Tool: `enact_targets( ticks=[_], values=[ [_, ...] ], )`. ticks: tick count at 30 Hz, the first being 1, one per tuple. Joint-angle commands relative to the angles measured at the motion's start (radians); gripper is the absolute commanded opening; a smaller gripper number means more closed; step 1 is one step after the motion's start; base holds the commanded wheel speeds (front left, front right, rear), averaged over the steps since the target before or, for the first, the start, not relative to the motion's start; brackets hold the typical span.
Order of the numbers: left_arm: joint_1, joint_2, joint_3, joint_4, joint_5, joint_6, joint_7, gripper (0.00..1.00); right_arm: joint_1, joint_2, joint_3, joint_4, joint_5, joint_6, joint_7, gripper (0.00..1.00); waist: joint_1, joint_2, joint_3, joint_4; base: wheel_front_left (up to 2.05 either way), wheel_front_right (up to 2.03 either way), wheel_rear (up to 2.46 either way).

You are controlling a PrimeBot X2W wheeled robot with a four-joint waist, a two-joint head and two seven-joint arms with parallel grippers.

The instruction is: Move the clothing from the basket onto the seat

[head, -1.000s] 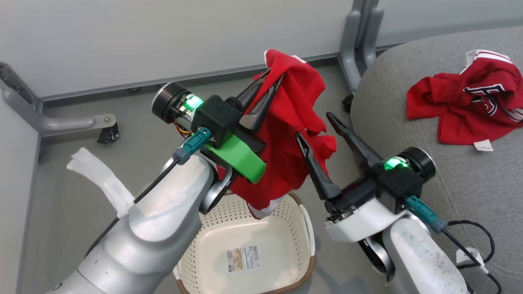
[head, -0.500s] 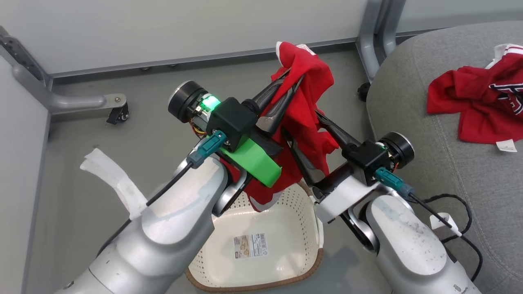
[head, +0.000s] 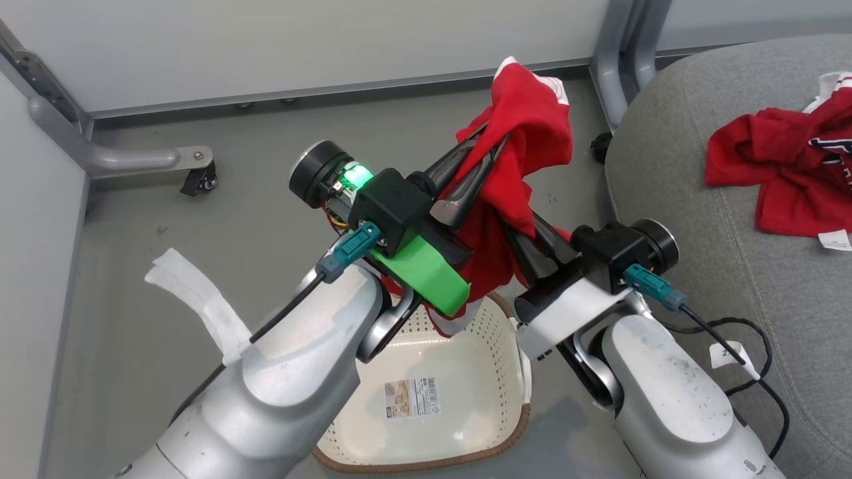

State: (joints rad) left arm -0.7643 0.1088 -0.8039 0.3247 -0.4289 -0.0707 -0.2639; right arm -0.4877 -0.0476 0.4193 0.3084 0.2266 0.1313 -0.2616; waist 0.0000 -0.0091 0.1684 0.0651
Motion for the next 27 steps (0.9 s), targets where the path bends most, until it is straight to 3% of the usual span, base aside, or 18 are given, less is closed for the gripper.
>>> enact_targets(
  ticks=[1,3,4,5,18,27],
  values=[
    [0.019,-0.001,-0.003,0.006,0.004,-0.005,0.0,0.0,0.015,-0.003,-0.005,-0.007,0.007,-0.001,-0.003,0.0,0.0,0.0091,-0.004,-0.003,0.0,0.0,0.0],
    [0.025,-0.003,-0.005,0.012,0.002,-0.007,0.0,0.0,0.023,-0.003,-0.01,-0.008,0.013,-0.001,-0.003,0.0,0.0,0.0091,-0.008,-0.005,0.0,0.0,0.0],
    [0.028,-0.004,-0.005,0.013,0.0,-0.007,0.0,0.12,0.029,-0.003,-0.012,-0.007,0.013,-0.001,-0.003,0.0,0.0,0.0091,-0.011,-0.007,0.0,0.0,0.0],
    [0.03,-0.005,-0.006,0.013,0.005,-0.006,0.0,1.0,0.033,-0.003,-0.017,-0.006,0.013,-0.001,-0.003,0.0,0.0,0.0091,-0.014,-0.008,0.0,0.0,0.0],
    [0.063,-0.004,-0.018,0.008,0.034,-0.005,0.0,1.0,0.077,-0.003,-0.071,0.0,0.0,-0.001,-0.003,0.0,0.0,0.0091,-0.037,-0.028,0.0,0.0,0.0],
    [0.102,0.002,-0.046,0.015,0.037,-0.009,0.0,1.0,0.128,-0.003,-0.169,-0.022,-0.021,-0.001,-0.003,0.0,0.0,0.0091,-0.043,-0.084,0.0,0.0,0.0]
  ],
)
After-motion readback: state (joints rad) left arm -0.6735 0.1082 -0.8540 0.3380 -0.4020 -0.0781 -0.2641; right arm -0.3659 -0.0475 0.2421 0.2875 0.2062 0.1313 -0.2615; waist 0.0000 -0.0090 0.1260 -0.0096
